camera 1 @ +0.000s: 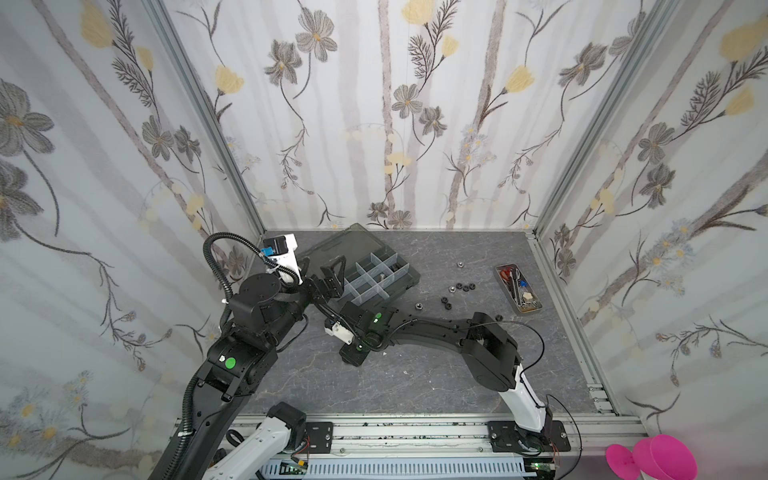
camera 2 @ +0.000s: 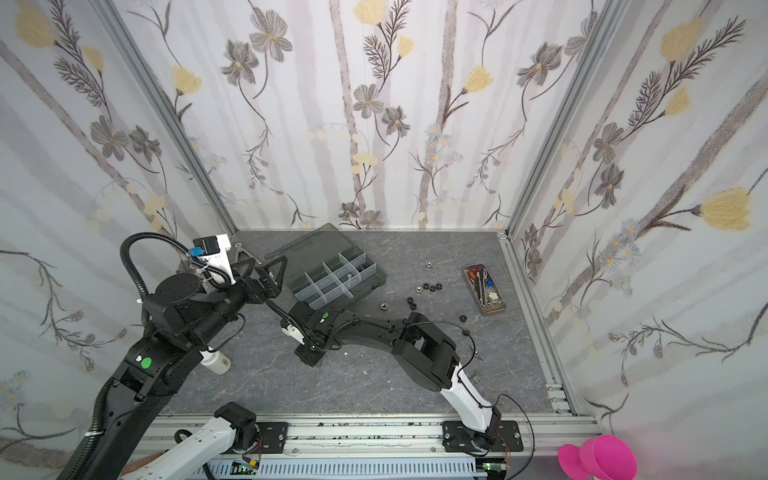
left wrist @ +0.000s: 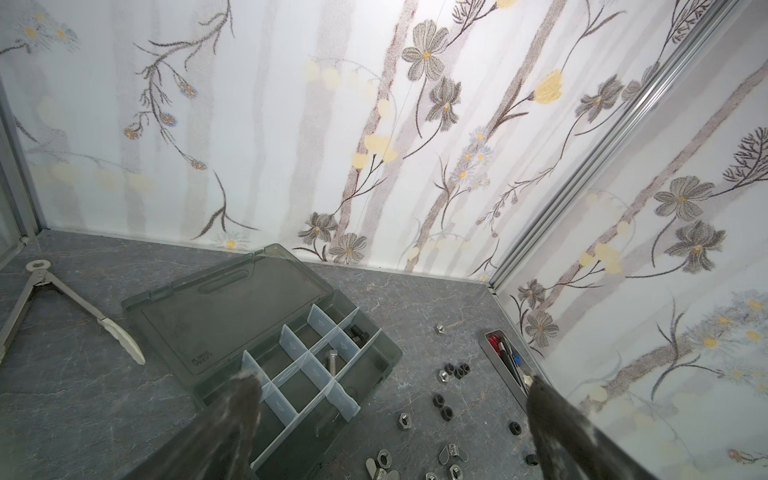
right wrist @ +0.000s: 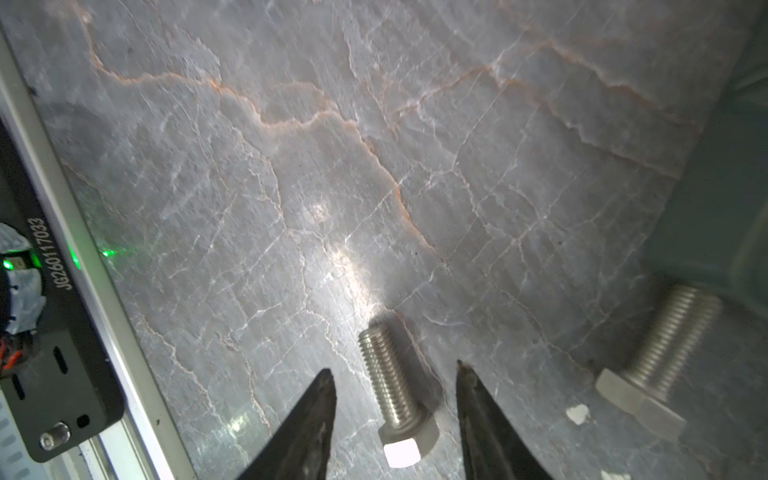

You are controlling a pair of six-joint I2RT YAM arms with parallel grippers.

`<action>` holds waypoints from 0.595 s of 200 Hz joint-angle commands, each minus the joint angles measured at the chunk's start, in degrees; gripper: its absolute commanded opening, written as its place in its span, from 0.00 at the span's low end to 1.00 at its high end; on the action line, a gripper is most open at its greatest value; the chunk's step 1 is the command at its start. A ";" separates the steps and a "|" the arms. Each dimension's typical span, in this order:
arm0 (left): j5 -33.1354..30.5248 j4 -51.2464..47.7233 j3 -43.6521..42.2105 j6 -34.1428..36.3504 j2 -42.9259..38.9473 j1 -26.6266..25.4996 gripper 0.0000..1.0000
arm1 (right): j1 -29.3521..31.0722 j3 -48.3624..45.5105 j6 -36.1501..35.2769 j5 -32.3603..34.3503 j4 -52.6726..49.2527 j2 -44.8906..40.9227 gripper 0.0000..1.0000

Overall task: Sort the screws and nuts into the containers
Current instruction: 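Grasp a silver bolt beside the organizer with the right gripper while the left draws back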

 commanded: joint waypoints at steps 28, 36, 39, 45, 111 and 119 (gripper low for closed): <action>-0.68 1.73 -0.08 1.27 0.26 -0.81 1.00 | 0.61 3.14 -3.06 1.08 -4.48 2.48 0.46; -0.68 1.71 -0.08 1.25 0.34 -0.89 1.00 | 0.67 3.41 -3.15 1.21 -4.84 2.71 0.45; -0.76 1.75 -0.02 1.24 0.35 -0.90 1.00 | 0.70 3.44 -3.14 1.32 -4.94 2.81 0.45; -0.77 1.76 0.00 1.28 0.36 -0.91 1.00 | 0.77 3.60 -3.25 1.41 -5.08 2.97 0.45; -1.10 1.76 -0.08 1.29 0.61 -0.93 1.00 | 2.00 3.58 -4.28 2.47 -6.52 4.52 0.41; -1.20 1.75 -0.17 1.28 0.66 -0.98 1.00 | 2.02 3.61 -4.38 2.45 -6.60 4.65 0.40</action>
